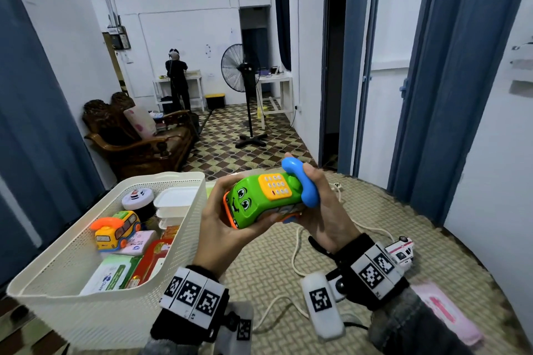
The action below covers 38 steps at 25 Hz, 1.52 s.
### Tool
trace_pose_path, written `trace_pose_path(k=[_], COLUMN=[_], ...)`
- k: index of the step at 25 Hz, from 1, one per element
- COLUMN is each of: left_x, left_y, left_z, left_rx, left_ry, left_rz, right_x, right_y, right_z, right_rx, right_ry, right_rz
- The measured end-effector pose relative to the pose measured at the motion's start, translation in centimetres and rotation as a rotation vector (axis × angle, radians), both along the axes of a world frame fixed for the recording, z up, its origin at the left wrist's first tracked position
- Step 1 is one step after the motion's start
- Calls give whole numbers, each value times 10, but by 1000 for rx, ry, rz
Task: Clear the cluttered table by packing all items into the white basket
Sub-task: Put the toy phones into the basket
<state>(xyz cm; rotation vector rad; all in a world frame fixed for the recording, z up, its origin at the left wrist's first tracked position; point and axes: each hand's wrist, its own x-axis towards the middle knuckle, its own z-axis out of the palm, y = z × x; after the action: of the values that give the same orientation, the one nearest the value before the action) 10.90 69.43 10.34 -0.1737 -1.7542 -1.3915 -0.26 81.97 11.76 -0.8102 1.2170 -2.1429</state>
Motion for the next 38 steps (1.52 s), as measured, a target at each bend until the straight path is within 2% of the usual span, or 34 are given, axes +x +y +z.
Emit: trace_pose_path(k=[9,15,21,27,31,33,38], left_x=[8,10,8,11,13,14,18], left_y=[-3,-9,-6,-9,-13,-17,-25], left_z=[-10,-11,-11,-18,-32,-40,-54], left_rx=[5,6,-7,-7,52,105,108], left_ry=[-30,-62,-67,-81,-110,-136,-259], left_rz=[37,22,39,35,1,-31,-121], right_x=[4,-1,3,1,-5,-8,-12], right_y=[-10,0,-6,-7,-2,5,25], right_z=[-10,-9,-9,-17,-24,-23,-23], right_rx=[-11,49,-11,55,109,142,490], right_ry=[-14,-9,19,56,288,374,766], right_rz=[-64,65,-36,-20,-114,-77,28])
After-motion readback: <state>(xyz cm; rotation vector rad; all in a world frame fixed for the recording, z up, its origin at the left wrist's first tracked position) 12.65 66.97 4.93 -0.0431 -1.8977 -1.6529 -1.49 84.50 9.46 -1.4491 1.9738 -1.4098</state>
